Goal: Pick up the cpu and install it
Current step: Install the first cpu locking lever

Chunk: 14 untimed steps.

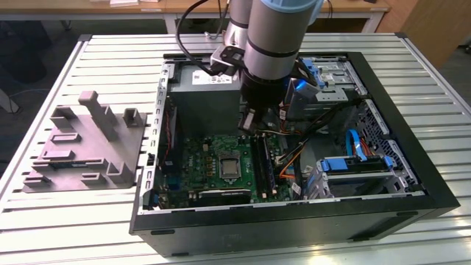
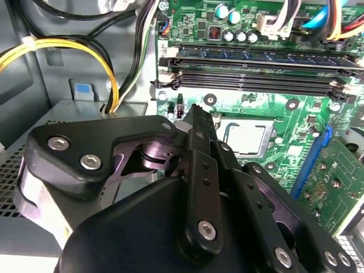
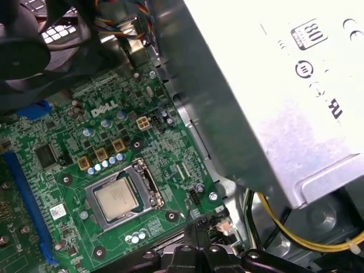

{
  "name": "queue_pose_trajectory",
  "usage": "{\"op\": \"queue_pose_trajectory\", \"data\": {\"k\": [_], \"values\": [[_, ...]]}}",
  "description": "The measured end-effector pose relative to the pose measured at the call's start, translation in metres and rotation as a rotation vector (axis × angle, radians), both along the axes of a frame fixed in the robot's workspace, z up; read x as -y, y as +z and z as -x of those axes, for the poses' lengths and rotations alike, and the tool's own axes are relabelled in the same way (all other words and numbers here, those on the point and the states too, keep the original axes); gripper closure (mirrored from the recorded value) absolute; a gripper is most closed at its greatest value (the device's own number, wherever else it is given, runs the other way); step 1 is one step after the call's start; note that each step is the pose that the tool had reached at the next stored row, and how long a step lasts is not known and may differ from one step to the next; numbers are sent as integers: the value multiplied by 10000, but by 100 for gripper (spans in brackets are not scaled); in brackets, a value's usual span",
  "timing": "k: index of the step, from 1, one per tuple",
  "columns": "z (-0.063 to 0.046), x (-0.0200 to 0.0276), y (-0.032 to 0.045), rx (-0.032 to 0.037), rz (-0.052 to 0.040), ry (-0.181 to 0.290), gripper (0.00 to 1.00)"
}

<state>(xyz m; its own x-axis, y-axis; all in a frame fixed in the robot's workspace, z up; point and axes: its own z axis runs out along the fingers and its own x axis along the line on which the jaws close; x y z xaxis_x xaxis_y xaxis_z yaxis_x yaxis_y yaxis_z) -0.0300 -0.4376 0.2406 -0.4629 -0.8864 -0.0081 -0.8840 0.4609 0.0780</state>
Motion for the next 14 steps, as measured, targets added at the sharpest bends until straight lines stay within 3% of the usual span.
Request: {"op": "queue_pose_trajectory", "data": {"k": [14], "values": [[34, -57, -14, 1, -4, -2, 89]]}}
